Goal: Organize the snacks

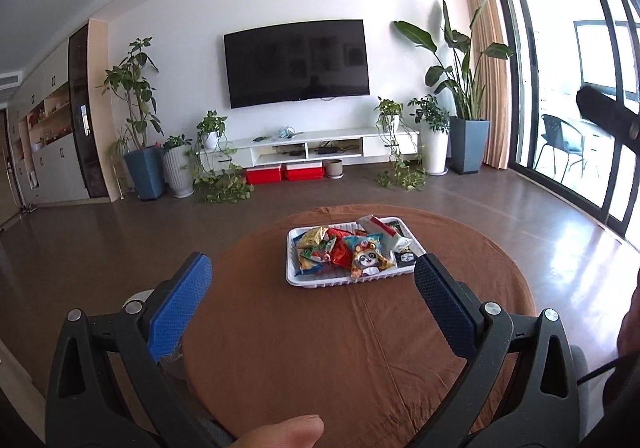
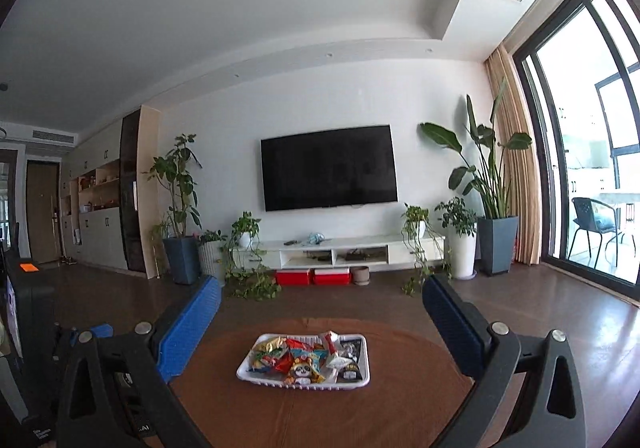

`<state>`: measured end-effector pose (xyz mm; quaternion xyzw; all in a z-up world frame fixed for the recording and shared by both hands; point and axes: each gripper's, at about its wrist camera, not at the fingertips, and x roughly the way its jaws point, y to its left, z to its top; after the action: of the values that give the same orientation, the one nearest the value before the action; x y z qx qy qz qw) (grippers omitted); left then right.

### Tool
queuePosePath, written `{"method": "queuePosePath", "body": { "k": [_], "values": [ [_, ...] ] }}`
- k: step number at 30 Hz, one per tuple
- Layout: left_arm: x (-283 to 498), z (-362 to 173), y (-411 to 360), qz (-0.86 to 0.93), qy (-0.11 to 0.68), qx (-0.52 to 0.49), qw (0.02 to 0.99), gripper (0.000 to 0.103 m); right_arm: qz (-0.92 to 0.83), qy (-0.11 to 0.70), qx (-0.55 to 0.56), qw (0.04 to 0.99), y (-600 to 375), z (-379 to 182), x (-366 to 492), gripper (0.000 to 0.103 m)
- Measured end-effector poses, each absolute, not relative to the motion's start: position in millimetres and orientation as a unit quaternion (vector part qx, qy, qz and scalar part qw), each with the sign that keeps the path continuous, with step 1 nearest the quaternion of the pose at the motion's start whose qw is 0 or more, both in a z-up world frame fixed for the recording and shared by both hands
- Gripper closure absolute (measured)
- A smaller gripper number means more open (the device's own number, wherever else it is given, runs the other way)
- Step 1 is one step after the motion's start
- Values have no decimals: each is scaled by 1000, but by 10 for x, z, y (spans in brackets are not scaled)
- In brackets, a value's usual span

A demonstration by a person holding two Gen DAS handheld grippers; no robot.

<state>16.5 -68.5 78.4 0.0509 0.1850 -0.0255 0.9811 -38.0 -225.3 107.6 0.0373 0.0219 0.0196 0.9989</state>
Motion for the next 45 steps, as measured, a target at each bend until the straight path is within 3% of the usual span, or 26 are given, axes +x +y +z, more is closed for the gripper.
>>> {"method": "queuePosePath", "body": {
  "k": [6,16,31,45],
  "values": [
    [238,687,-688,-35,225,39,973,0,-20,106,41,993,-2282,708,-199,0],
    [535,302,-613,-29,297,21,954,0,-42,177,45,982,-2292,271,-30,0],
    [1031,-427,-518,-18,362,9,932,0,-47,258,46,964,-2248,-166,236,0],
    [1108,-645,-463,-14,383,-2,923,0,-40,305,36,951,-2095,-373,307,0]
  ]
}}
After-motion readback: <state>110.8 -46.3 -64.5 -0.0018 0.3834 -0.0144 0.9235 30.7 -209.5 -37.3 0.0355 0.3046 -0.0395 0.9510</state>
